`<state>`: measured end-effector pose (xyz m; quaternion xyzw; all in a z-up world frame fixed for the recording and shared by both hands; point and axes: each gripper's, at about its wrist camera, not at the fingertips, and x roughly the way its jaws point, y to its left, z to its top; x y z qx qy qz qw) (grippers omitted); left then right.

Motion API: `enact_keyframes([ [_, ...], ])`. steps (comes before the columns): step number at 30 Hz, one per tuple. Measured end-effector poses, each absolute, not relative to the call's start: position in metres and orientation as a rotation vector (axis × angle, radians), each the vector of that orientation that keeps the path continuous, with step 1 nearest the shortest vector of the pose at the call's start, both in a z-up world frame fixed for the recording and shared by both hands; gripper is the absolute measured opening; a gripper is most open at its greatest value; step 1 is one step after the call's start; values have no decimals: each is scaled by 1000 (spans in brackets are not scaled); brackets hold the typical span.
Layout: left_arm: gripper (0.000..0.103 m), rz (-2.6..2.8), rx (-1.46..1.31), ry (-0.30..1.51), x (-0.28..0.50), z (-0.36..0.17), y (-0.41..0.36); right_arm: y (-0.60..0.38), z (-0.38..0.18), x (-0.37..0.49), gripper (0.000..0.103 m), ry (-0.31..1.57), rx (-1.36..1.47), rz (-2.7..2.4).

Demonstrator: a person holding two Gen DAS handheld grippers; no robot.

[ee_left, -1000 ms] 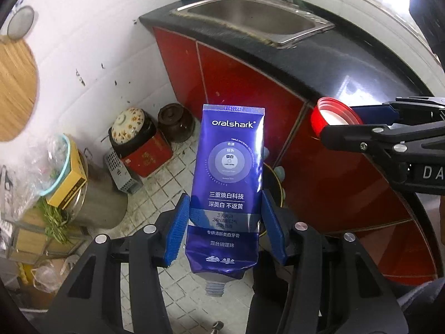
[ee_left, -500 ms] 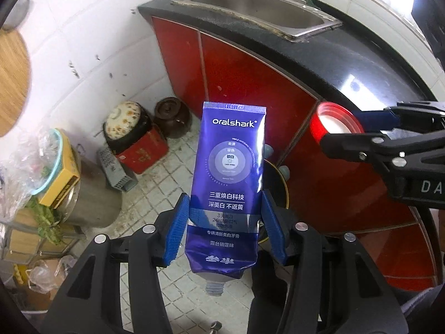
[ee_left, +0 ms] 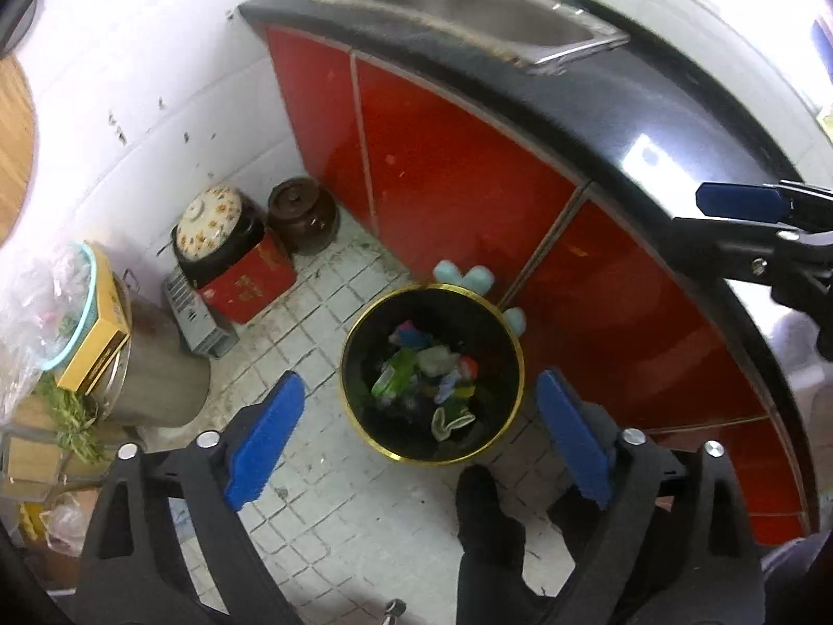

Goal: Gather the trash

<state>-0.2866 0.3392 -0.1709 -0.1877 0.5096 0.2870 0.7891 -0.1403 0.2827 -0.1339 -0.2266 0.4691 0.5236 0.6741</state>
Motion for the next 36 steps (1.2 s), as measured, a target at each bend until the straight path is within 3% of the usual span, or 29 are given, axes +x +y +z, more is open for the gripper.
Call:
enact_keyframes([
  [8, 96, 464, -257, 1017, -210, -113, 286, 159, -69, -72, 96, 923, -371, 891],
  [19, 96, 128, -68, 996, -25, -47, 147, -105, -3, -7, 96, 823, -125, 202],
  [24, 96, 43, -46, 1004, 16, -40, 96, -179, 2, -7, 96, 822, -22, 66],
  [36, 96, -26, 53, 1052, 48, -53, 32, -232, -10, 5, 96, 851, 59, -13],
])
